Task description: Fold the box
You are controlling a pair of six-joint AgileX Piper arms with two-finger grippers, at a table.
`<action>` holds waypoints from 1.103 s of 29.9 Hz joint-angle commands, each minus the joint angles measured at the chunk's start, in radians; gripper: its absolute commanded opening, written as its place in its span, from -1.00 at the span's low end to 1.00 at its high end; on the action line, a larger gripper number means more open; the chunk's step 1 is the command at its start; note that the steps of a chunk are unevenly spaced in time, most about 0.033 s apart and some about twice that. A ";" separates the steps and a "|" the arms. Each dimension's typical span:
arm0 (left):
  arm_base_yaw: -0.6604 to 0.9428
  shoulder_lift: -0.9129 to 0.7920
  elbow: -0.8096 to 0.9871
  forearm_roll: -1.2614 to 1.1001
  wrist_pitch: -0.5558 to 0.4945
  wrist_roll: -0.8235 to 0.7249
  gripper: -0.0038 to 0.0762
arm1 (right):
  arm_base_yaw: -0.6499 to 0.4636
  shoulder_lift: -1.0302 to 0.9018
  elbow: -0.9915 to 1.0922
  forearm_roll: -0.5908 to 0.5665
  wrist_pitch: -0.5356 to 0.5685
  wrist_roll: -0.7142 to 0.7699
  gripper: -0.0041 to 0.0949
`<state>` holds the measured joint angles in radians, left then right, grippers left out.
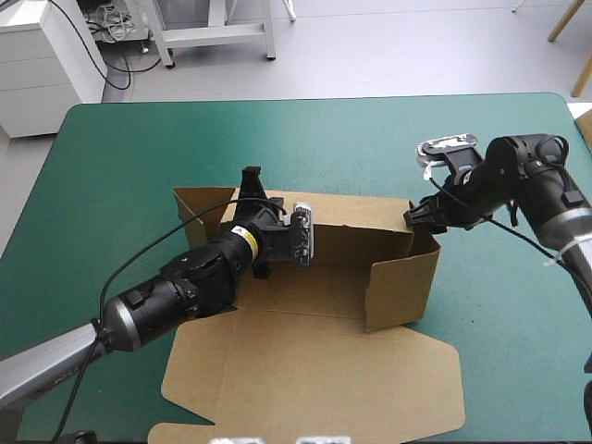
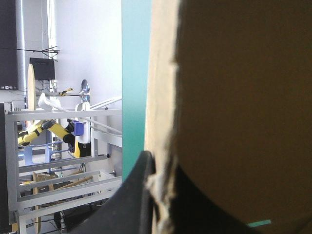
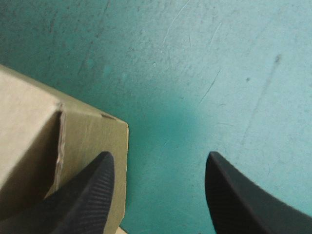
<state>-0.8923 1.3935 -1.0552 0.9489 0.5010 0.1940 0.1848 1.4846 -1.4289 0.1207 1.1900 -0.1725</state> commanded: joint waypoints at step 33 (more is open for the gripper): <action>-0.009 -0.014 -0.016 -0.071 -0.036 -0.015 -0.92 | -0.007 -0.372 0.350 0.331 -0.133 -0.290 0.11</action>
<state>-0.8923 1.3964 -1.0552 0.9394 0.4949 0.1907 0.1848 1.1480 -1.0633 0.4066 1.1217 -0.4494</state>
